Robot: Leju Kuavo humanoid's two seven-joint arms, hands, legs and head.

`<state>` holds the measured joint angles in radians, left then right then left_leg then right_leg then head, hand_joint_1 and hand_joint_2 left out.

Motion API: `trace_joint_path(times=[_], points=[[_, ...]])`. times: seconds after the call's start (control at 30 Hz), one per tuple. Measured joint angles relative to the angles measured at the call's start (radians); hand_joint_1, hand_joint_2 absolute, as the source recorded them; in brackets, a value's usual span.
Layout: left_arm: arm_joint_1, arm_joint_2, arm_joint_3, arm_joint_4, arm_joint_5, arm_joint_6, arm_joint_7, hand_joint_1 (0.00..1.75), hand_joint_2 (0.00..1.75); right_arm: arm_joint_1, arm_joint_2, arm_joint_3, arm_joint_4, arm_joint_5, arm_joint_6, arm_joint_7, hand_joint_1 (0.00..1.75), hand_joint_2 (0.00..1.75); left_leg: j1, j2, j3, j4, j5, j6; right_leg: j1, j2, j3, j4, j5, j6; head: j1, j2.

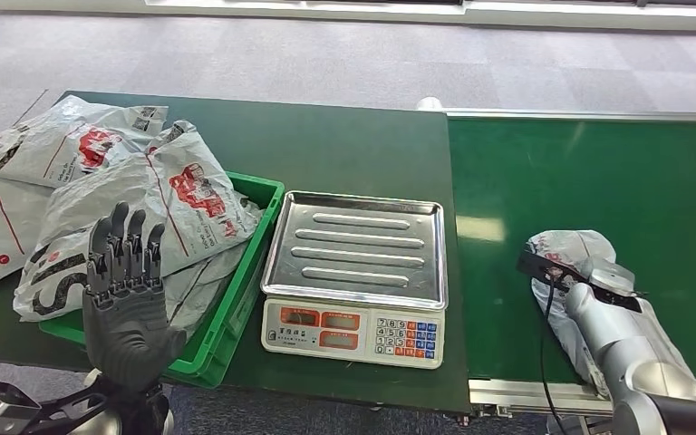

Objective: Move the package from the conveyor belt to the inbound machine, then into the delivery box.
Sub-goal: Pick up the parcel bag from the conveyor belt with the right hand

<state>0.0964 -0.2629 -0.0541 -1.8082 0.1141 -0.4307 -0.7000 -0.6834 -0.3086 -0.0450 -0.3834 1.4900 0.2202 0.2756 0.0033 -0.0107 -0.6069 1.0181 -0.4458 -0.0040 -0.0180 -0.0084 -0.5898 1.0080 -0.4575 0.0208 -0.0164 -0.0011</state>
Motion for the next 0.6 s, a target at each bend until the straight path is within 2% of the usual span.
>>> trace_joint_path(times=[0.13, 0.37, 0.6], points=[[0.000, 0.000, 0.001, 0.003, 0.000, 0.001, 0.000, 0.00, 1.75, -0.004, -0.003, 0.000, 0.015, 0.003, 0.005, 0.025, 0.00, 1.75, 0.000, 0.000, 0.000, 0.000, 0.000, 0.000, 0.000, 0.000, 0.000, 0.000, 0.000, 0.000, 0.000, 0.000], [0.001, -0.002, 0.005, 0.001, -0.002, 0.024, 0.000, 0.00, 1.75, -0.022, -0.021, 0.000, 0.024, 0.025, -0.002, 0.134, 0.00, 1.75, 0.000, 0.000, 0.000, 0.000, 0.000, 0.000, 0.000, 0.000, 0.001, 0.000, 0.000, 0.000, 0.000, 0.000], [0.003, -0.003, 0.010, -0.004, -0.002, 0.030, 0.000, 0.00, 1.75, -0.020, -0.021, 0.000, 0.029, 0.018, 0.019, 0.037, 0.00, 1.75, 0.000, 0.000, 0.000, 0.000, 0.000, 0.000, 0.000, -0.001, 0.001, 0.000, 0.000, 0.000, 0.000, 0.000]])
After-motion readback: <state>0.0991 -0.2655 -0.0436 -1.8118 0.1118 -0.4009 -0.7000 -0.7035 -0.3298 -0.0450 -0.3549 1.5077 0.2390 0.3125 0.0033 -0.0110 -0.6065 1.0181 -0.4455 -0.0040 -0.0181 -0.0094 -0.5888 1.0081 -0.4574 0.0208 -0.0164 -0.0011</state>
